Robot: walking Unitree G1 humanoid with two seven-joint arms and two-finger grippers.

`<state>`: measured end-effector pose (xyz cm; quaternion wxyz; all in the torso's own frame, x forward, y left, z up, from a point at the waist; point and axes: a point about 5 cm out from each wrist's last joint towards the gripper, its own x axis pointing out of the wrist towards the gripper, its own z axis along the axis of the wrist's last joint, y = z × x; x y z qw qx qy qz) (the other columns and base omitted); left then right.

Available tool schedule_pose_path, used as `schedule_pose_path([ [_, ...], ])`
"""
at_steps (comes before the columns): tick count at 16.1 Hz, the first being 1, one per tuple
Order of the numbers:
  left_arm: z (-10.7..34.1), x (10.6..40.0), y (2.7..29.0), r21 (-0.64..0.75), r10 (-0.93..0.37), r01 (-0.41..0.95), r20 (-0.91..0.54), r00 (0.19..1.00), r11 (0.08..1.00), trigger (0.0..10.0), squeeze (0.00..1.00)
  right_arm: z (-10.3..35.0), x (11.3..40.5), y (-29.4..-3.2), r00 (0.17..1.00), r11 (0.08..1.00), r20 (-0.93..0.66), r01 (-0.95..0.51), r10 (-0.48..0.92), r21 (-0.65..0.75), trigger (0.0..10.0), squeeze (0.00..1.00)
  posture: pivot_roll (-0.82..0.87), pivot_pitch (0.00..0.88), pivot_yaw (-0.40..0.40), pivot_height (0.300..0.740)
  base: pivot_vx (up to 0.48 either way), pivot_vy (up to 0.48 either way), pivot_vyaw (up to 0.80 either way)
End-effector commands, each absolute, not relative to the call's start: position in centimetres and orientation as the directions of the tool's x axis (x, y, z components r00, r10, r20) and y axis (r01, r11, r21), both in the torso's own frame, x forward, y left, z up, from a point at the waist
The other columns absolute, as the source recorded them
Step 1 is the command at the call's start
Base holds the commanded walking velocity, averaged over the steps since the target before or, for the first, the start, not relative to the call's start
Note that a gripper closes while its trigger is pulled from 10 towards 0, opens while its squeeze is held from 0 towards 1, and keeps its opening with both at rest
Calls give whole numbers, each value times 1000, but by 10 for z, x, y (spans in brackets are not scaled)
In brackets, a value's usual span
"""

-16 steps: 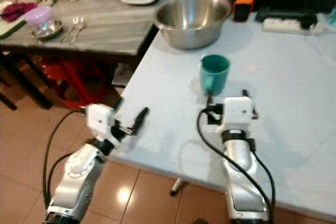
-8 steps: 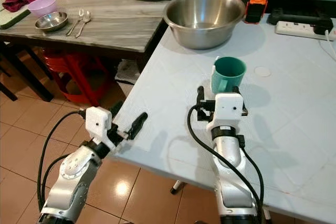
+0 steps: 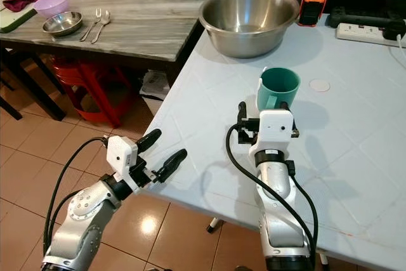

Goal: Setting the table

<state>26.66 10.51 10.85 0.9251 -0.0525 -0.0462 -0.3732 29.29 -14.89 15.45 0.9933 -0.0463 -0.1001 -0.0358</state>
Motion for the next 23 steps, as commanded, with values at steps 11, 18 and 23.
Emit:
schedule_pose_path([
  [11,108,264,106,-46,-714,721,114,691,691,10000,0,155,303,-157,974,987,173,154,-143,-53,0,0,-132,173,116,740,0,0,0],
  [18,105,265,107,-51,-710,717,110,696,695,10000,0,151,295,-179,965,971,161,222,-206,-88,3098,0,-141,169,115,740,0,0,0],
  [23,107,265,107,-45,-711,718,110,695,695,10000,0,154,299,-172,972,979,171,181,-163,-95,10000,0,-141,166,116,740,0,0,0],
])
